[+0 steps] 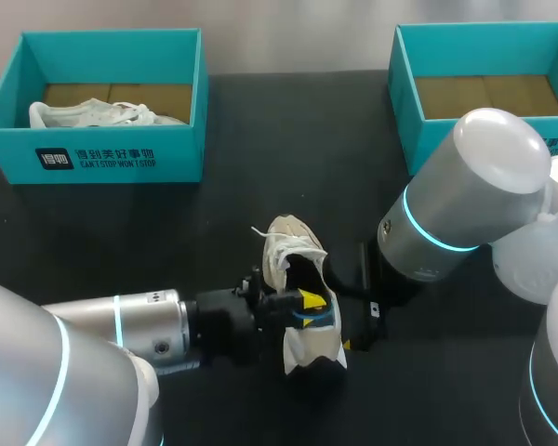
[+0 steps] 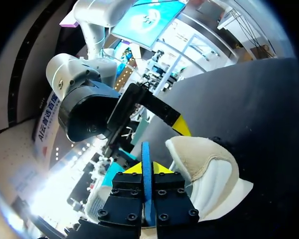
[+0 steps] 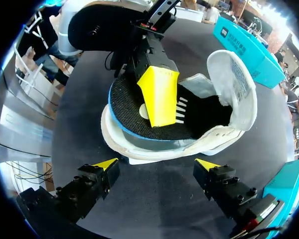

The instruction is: Take the shoe out of the shoebox, open the shoe tongue, remove and reinsert the insole, then place the shoe into the shoebox

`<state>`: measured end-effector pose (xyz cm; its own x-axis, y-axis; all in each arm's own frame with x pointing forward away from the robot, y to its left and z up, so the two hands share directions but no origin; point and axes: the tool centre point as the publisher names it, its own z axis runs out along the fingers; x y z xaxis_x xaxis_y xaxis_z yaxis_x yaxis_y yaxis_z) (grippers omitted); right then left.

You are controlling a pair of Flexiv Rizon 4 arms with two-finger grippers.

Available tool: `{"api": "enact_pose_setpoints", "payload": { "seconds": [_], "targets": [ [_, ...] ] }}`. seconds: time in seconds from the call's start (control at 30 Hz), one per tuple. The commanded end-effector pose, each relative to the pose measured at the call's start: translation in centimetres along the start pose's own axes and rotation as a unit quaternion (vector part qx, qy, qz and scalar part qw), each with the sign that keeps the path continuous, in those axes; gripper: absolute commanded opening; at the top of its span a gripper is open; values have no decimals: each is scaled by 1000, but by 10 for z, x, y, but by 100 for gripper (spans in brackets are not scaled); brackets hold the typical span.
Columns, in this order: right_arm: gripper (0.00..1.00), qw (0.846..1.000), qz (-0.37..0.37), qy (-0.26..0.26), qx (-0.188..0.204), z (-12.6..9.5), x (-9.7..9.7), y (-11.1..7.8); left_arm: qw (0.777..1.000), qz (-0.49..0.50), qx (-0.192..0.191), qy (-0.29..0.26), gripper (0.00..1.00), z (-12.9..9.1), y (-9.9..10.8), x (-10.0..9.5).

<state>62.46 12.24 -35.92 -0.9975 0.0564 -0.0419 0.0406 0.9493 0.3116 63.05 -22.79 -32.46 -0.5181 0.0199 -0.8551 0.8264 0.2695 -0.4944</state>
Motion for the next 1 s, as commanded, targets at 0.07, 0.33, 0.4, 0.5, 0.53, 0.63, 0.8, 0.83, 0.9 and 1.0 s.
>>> {"api": "enact_pose_setpoints", "payload": {
  "seconds": [0.07, 0.33, 0.4, 0.5, 0.53, 0.63, 0.8, 0.83, 0.9, 1.0],
  "targets": [
    [100, 1000, 1, -1, 1, 1, 1, 1, 1000, 3, -7, -7, 0, 10, 14, 1],
    [100, 1000, 1, -1, 1, 1, 1, 1, 999, 2, -38, 0, 0, 19, 35, 5],
    [100, 1000, 1, -1, 1, 1, 1, 1, 999, 6, -45, 9, 0, 19, 35, 5],
    [100, 1000, 1, -1, 1, 1, 1, 1, 999, 2, -41, 10, 0, 16, 28, 2],
    [100, 1000, 1, -1, 1, 1, 1, 1, 999, 0, -38, 10, 0, 14, 25, 0],
    [100, 1000, 1, -1, 1, 1, 1, 1, 999, 2, -35, 10, 35, 8, 16, -5],
    [100, 1000, 1, -1, 1, 1, 1, 1, 1000, -2, -29, 4, 44, 0, 6, -12],
    [100, 1000, 1, -1, 1, 1, 1, 1, 1000, 3, -30, 4, 45, -2, 3, -12],
    [100, 1000, 1, -1, 1, 1, 1, 1, 1000, 3, -29, 4, 47, -6, -2, -13],
    [100, 1000, 1, -1, 1, 1, 1, 1, 1000, -1, -27, 4, 45, -7, -4, -13]
  ]
}}
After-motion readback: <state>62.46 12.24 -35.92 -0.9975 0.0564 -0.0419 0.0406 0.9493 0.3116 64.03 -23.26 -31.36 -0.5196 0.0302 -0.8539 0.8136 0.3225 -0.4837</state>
